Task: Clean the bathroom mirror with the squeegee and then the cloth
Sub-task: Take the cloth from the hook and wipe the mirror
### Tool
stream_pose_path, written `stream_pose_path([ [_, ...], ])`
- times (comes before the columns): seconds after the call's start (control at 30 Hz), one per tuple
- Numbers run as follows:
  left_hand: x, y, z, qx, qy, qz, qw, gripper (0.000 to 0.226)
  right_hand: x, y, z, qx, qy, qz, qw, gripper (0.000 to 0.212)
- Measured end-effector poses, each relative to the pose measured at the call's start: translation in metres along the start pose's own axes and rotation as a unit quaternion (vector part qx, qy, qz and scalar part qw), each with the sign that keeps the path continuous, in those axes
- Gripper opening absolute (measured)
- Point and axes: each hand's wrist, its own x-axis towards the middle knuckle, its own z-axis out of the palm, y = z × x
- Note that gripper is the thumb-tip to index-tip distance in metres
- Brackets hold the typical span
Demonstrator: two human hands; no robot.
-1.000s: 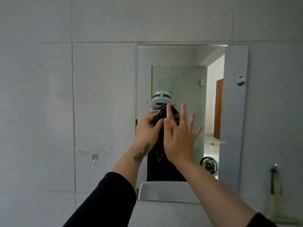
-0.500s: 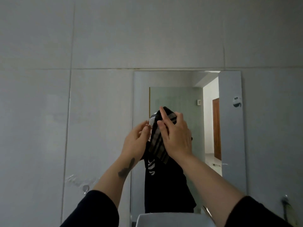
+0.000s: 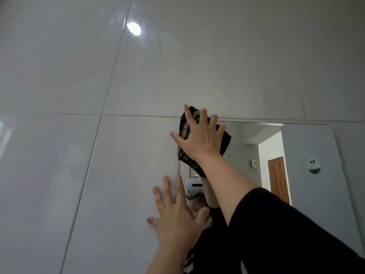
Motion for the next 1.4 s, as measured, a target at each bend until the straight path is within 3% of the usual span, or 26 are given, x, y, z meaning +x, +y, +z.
stream_pose_path([
  [0.27,0.000,-0.005,0.003,-0.026,0.018,0.011,0.999,0.100,-0.005,0.010,0.013,-0.050,0.044,-0.042,0.997,0.067],
  [0.77,-0.001,-0.008,0.000,-0.032,0.022,0.020,0.999,0.105,-0.023,0.131,-0.016,-0.096,0.040,0.068,0.992,0.065],
  [1.17,0.002,-0.012,0.006,-0.021,0.040,0.031,0.999,0.109,-0.042,0.257,-0.044,-0.092,0.036,0.220,0.970,0.066],
  [1.4,0.001,-0.009,0.005,-0.009,0.037,0.026,0.999,0.113,-0.079,0.278,-0.044,-0.062,0.064,0.289,0.953,0.065],
])
